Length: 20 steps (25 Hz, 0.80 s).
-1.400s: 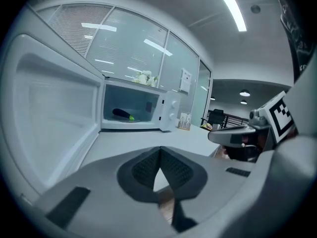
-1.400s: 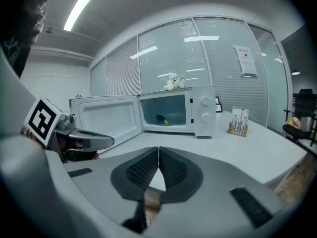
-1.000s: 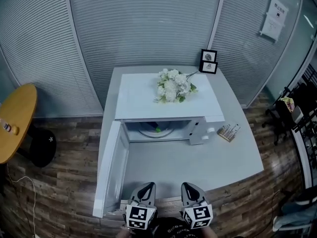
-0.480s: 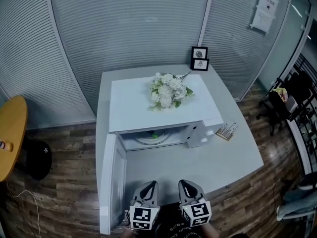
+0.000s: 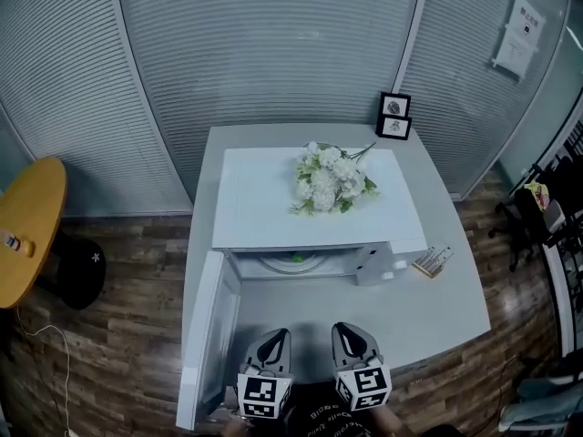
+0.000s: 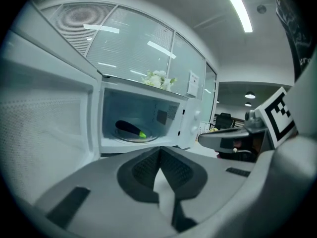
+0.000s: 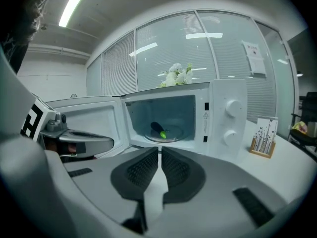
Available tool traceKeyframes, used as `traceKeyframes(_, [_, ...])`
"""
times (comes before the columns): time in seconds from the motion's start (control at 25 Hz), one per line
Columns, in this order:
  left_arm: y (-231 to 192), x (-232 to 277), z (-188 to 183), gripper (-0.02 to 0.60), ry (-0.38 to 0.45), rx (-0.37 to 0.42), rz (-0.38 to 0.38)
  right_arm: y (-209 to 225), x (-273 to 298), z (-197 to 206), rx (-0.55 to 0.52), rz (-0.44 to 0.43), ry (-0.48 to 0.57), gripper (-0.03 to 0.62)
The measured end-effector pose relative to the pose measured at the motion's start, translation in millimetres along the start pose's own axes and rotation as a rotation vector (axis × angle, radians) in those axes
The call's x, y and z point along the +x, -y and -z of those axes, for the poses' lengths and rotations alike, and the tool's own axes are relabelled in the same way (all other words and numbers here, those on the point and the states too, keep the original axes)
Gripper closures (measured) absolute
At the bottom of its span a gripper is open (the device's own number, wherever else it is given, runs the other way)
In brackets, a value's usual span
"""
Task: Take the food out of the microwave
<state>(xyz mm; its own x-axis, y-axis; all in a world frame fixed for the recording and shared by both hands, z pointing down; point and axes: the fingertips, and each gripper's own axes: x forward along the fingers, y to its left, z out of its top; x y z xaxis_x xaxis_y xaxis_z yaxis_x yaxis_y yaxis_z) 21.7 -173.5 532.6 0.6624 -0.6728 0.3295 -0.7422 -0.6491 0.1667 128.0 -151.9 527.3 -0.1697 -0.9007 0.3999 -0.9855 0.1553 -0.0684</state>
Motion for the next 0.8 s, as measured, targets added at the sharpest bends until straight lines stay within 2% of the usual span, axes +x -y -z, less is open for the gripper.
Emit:
traceKeyframes(0.4, [-15.6,9.2,-15.3,0.574,0.019,-0.001,-0.077,13.4,38.5,-30.7,-0.027,-0.063,0.036,0.583])
traceKeyframes(0.52, [-20.5,8.1,-14.6,0.574,0.015,-0.003,-0.099,10.6,55.5,-41.3,-0.044,-0.098,0.041,0.496])
traceKeyframes(0.8, [-24.6,5.9,-11.0,0.574,0.001,-0.013,-0.134,5.7,94.8,-58.5,-0.095,-0.155,0.031,0.457])
